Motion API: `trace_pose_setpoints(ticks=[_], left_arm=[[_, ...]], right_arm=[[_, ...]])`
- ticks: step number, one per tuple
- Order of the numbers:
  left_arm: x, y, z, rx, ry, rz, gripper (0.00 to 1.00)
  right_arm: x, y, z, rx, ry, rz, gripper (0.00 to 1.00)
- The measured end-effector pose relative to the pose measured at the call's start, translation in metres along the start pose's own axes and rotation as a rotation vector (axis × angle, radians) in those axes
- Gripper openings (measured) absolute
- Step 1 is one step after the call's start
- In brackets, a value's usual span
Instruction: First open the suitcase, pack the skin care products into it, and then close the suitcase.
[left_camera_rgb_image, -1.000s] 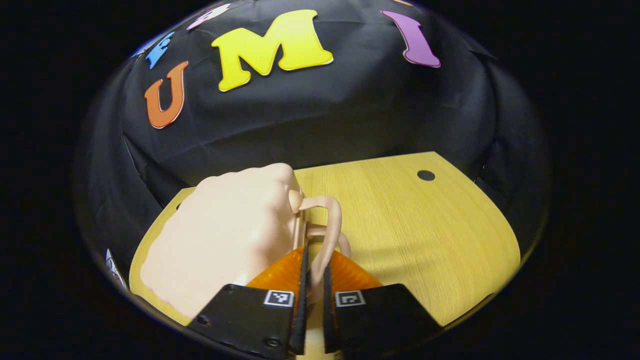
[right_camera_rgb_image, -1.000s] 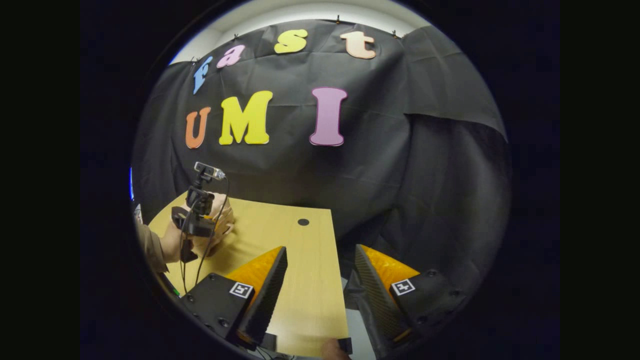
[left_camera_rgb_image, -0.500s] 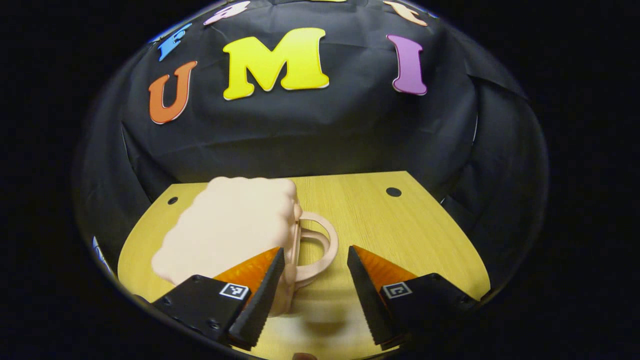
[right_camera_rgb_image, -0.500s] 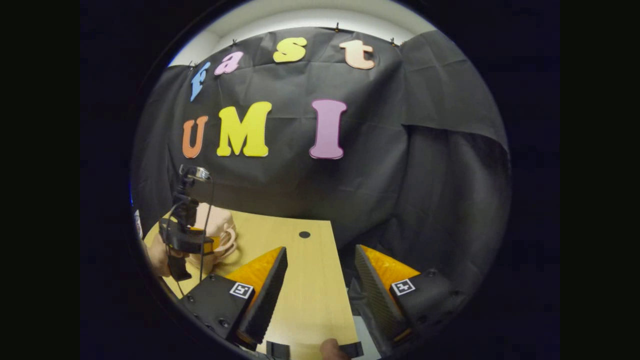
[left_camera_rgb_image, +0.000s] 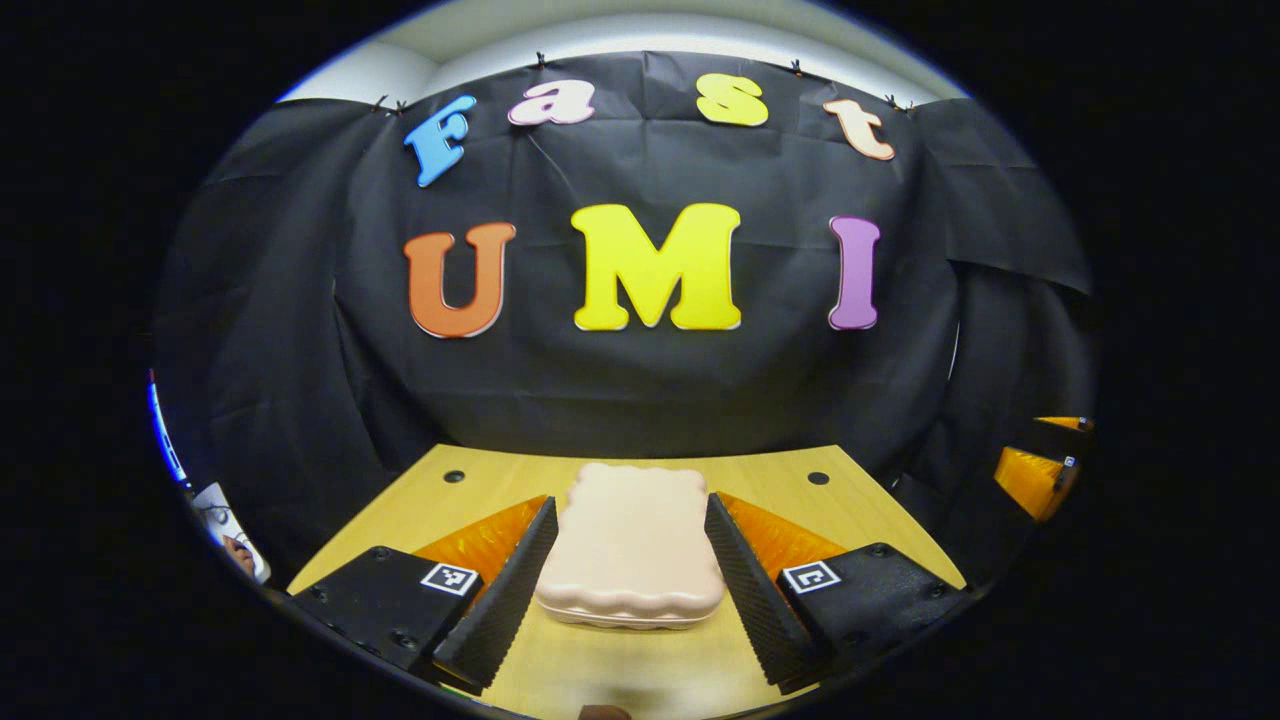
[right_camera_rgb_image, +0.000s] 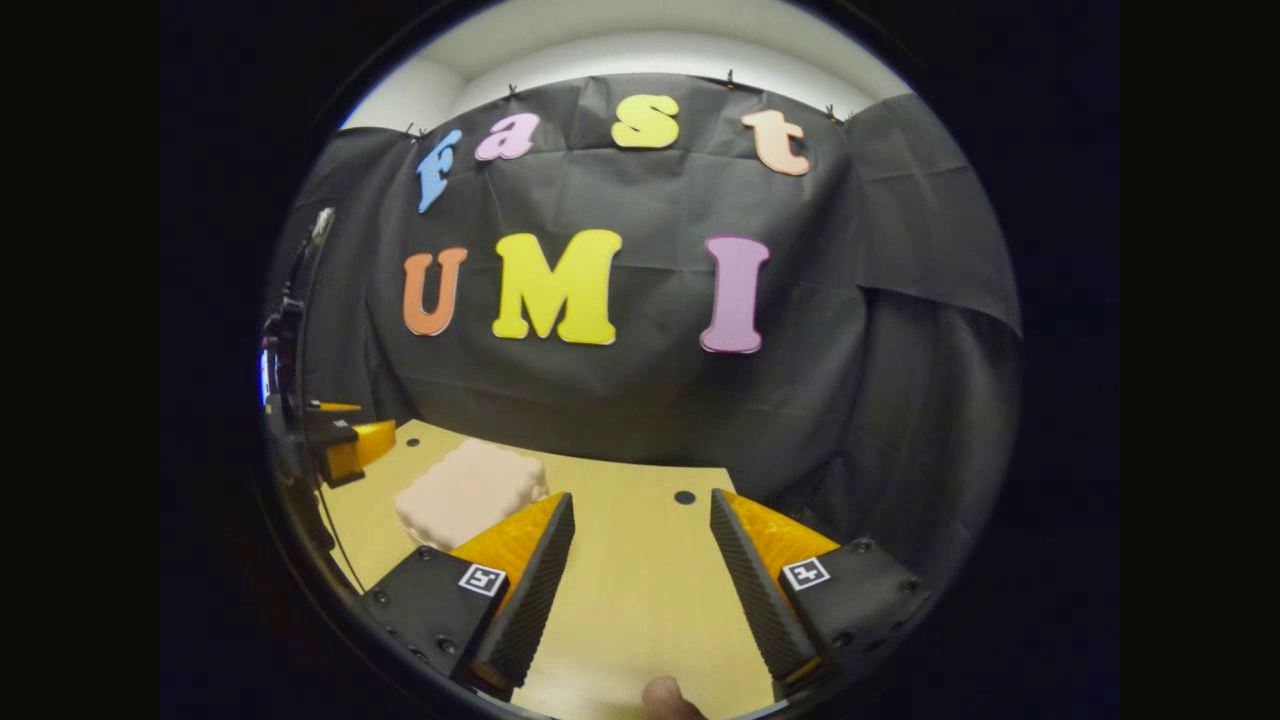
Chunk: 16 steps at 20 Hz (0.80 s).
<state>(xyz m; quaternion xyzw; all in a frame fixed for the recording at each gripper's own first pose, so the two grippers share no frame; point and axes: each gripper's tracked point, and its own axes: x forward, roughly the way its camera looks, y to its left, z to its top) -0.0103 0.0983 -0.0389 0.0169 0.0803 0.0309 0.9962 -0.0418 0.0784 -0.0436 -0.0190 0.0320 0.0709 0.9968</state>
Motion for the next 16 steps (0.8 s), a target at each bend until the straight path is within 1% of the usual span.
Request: trace_pose_setpoints(ticks=[2, 5, 8, 9, 10, 11, 16], left_arm=[[-0.023, 0.019, 0.009, -0.018, -0.031, 0.003, 0.94], [-0.050, 0.035, 0.014, -0.050, -0.057, -0.002, 0.94], [-0.076, 0.036, 0.011, -0.021, -0.087, -0.033, 0.94], [-0.080, 0.038, 0.007, 0.001, -0.088, -0.044, 0.94], [-0.082, 0.041, 0.004, 0.013, -0.086, -0.045, 0.94], [-0.083, 0.044, 0.001, 0.012, -0.083, -0.049, 0.94], [-0.078, 0.049, 0.003, -0.021, -0.091, -0.063, 0.94]], right_arm=[[-0.008, 0.026, 0.004, -0.016, -0.014, 0.015, 0.82], [-0.020, 0.057, 0.012, -0.025, -0.036, 0.030, 0.82], [-0.032, 0.079, 0.013, -0.038, -0.055, 0.039, 0.82], [-0.036, 0.085, 0.012, -0.049, -0.056, 0.044, 0.82], [-0.039, 0.091, 0.009, -0.056, -0.054, 0.052, 0.79], [-0.041, 0.096, 0.009, -0.056, -0.052, 0.056, 0.82], [-0.052, 0.114, 0.011, -0.085, -0.066, 0.071, 0.82]])
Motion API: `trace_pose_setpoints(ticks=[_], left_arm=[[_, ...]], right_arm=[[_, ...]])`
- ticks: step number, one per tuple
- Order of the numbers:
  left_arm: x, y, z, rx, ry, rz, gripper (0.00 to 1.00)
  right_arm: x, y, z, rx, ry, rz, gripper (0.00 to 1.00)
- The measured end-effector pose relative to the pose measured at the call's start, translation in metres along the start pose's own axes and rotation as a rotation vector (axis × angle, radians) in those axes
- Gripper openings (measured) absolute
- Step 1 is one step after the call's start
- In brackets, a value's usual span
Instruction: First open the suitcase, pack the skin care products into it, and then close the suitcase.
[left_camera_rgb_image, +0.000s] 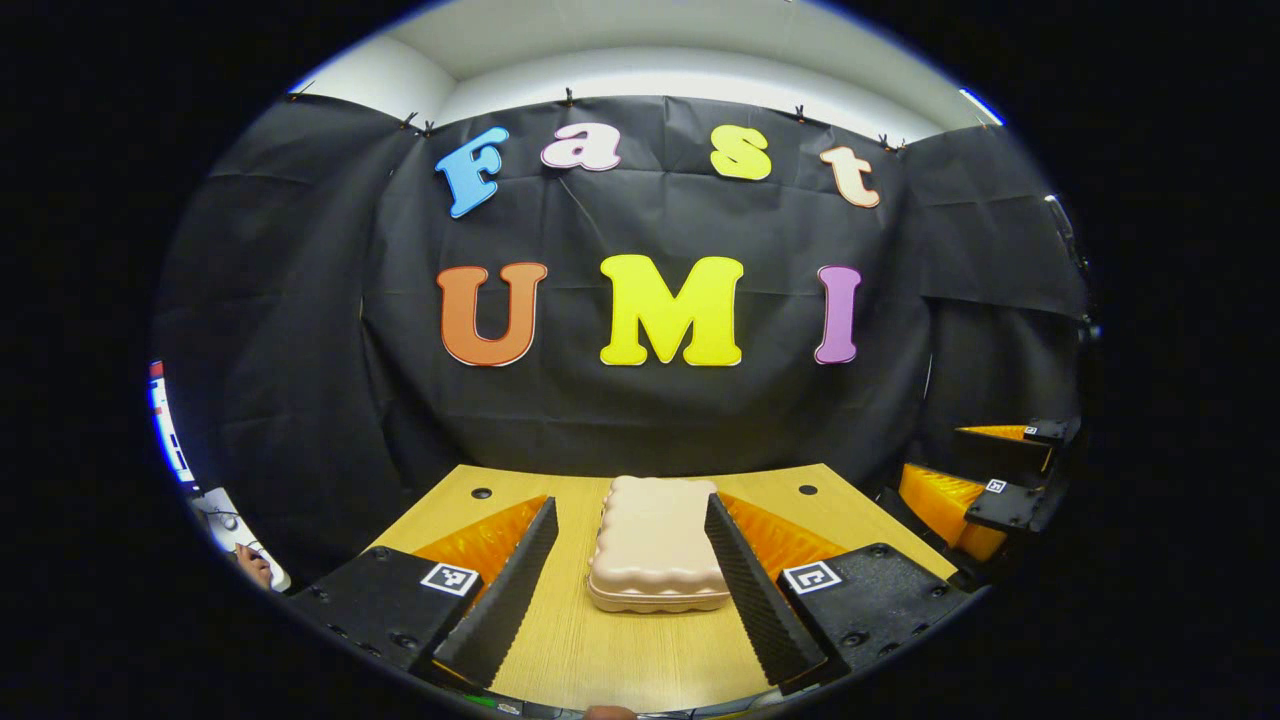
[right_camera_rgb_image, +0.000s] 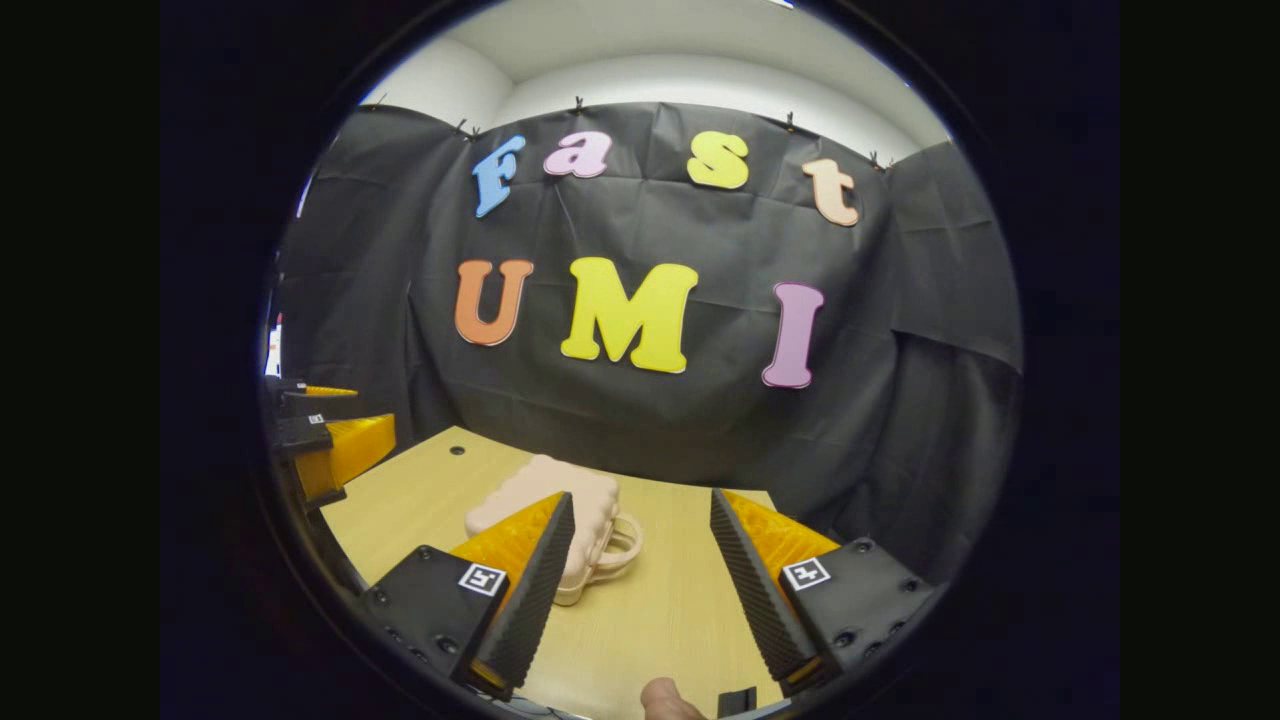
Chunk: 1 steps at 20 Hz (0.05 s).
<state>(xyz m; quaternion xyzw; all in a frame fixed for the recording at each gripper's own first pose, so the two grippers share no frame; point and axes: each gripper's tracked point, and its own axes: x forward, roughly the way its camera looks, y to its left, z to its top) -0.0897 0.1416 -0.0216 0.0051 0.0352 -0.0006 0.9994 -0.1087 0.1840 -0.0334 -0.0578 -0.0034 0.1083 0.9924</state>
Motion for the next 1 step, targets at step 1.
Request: trace_pose_setpoints(ticks=[1], left_arm=[[-0.0005, -0.0033, -0.0013, 0.000, -0.001, -0.009, 0.94]], right_arm=[[-0.0014, 0.0023, 0.0012, -0.011, -0.003, 0.001, 0.82]])
